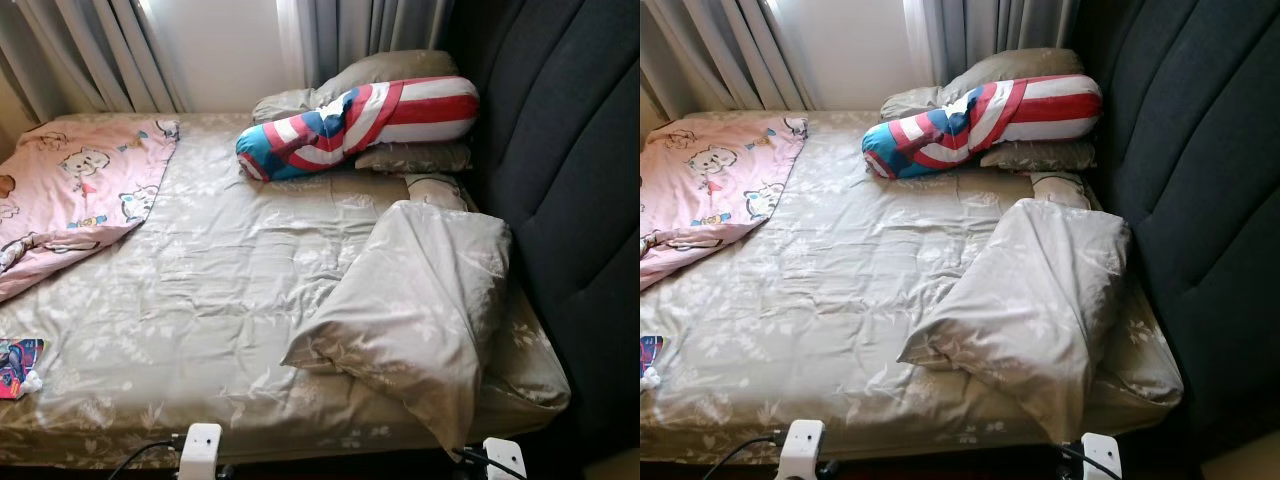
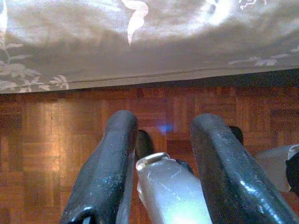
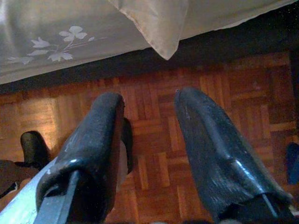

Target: Clean up the room

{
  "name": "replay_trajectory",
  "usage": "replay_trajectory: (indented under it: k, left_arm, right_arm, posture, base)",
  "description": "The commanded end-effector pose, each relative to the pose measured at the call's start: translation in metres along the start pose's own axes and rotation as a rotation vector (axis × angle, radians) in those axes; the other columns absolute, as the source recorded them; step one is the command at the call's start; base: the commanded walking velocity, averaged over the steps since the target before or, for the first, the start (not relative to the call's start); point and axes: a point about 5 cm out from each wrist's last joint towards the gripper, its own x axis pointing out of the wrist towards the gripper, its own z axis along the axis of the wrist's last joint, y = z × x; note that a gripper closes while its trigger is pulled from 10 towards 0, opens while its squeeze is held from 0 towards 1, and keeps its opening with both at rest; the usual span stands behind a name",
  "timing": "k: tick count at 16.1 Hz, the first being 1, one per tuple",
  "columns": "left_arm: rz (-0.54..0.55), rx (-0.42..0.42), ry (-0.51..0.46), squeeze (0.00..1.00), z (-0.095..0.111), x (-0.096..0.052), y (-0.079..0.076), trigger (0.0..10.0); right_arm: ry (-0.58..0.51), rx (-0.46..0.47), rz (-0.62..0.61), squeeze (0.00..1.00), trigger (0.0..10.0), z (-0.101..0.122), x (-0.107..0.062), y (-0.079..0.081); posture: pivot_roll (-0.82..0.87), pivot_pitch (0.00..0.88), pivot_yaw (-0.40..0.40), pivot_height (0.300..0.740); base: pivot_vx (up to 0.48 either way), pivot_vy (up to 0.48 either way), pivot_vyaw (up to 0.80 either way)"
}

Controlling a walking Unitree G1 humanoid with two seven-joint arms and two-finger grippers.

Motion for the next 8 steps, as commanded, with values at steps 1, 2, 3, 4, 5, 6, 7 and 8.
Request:
replay_trajectory:
  k: [1, 2, 3, 4, 5, 6, 7, 8]
  left_arm:
    - [-0.007, -0.010, -0.001, 0.00, 0.000, 0.001, -0.003, 10.0]
    - [-0.010, -0.008, -0.004, 0.00, 0.001, 0.001, -0.004, 10.0]
    - [-0.009, -0.010, -0.008, 0.00, 0.002, 0.001, -0.004, 10.0]
    - [-0.009, -0.009, -0.010, 0.00, 0.002, 0.001, -0.003, 10.0]
    - [-0.012, 0.002, -0.025, 0.00, 0.005, 0.001, -0.003, 10.0]
    - [-0.012, 0.006, -0.036, 0.00, 0.007, 0.001, -0.003, 10.0]
    - [-0.013, 0.009, -0.055, 0.00, 0.012, 0.002, -0.003, 10.0]
    - [-0.014, 0.009, -0.068, 0.00, 0.016, 0.003, -0.003, 10.0]
  right_arm:
    - [0.006, -0.001, -0.010, 0.00, 10.0, -0.003, -0.002, -0.004]
    - [0.006, 0.001, -0.011, 0.00, 10.0, -0.004, -0.002, -0.005]
    - [0.006, 0.002, -0.012, 0.00, 10.0, -0.004, -0.002, -0.005]
    - [0.006, 0.003, -0.013, 0.00, 10.0, -0.004, -0.002, -0.005]
    - [0.004, 0.005, -0.014, 0.00, 10.0, -0.003, -0.001, -0.004]
    - [0.003, 0.006, -0.014, 0.00, 10.0, -0.002, -0.001, -0.003]
    - [0.003, 0.006, -0.015, 0.00, 10.0, -0.002, -0.001, -0.003]
    - [0.003, 0.006, -0.014, 0.00, 10.0, -0.002, -0.001, -0.002]
  posture:
    - [-0.08, 0.000, -0.016, 0.740]
    - [-0.08, 0.000, -0.018, 0.740]
    - [-0.08, 0.001, -0.020, 0.740]
    - [-0.08, 0.001, -0.020, 0.740]
    - [-0.08, 0.012, -0.020, 0.740]
    - [-0.08, 0.014, -0.020, 0.740]
    - [-0.08, 0.016, -0.021, 0.740]
    - [-0.08, 0.016, -0.021, 0.740]
  base:
    - [0.000, 0.000, 0.00]
    - [0.000, 0.000, 0.00]
    - [0.000, 0.000, 0.00]
    - [0.000, 0.000, 0.00]
    - [0.000, 0.000, 0.00]
    - [0.000, 0.000, 0.00]
    - [0.000, 0.000, 0.00]
    - [0.000, 0.000, 0.00]
